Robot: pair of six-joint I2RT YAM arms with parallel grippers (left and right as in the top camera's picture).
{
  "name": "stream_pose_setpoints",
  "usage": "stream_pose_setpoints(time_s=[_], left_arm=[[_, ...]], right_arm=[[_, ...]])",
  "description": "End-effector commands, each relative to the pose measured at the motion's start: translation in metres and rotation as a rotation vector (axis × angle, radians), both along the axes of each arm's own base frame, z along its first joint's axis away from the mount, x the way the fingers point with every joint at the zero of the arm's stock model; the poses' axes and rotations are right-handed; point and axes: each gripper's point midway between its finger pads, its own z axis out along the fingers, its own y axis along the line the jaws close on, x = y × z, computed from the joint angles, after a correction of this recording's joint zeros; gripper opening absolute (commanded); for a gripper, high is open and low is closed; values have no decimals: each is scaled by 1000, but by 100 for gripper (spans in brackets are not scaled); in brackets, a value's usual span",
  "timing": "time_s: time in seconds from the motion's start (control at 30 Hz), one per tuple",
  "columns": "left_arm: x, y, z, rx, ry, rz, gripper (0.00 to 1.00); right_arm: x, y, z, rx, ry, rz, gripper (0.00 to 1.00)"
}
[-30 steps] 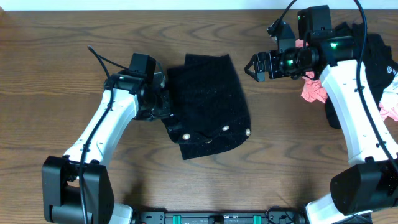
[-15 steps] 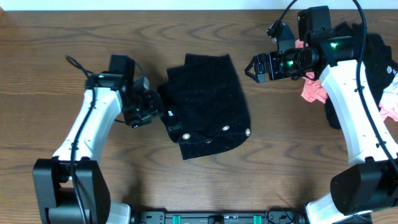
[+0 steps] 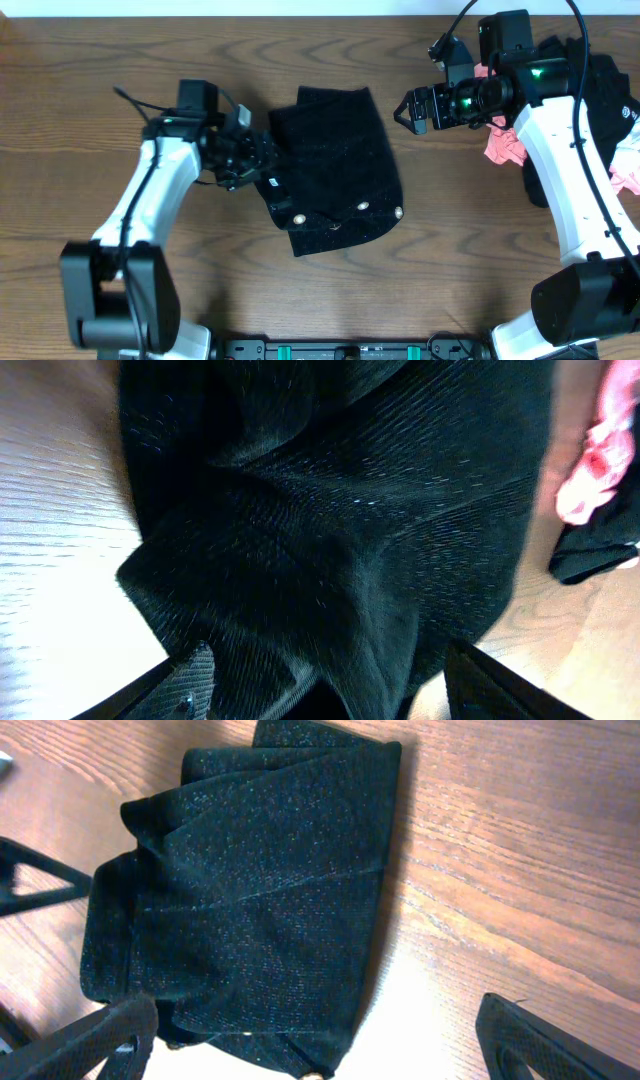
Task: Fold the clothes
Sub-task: 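Grasp the folded garment's left edge with the left gripper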
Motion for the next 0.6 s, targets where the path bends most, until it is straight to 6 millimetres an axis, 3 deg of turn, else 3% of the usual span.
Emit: stream_pose_setpoints(time_s=[0.0, 0.1, 0.2, 0.57], left_arm=[[-7, -16, -32, 6, 89, -46, 74], [-14, -30, -54, 14, 141, -89, 73], [-14, -43, -77, 19, 178, -106, 63], [5, -65, -148, 5, 247, 5, 6]], right_arm=[[0, 0, -1, -5, -6, 15, 99], [0, 0, -1, -5, -4, 15, 99], [-1, -1, -1, -7, -2, 15, 99], [-1, -1, -2, -7, 1, 15, 99]])
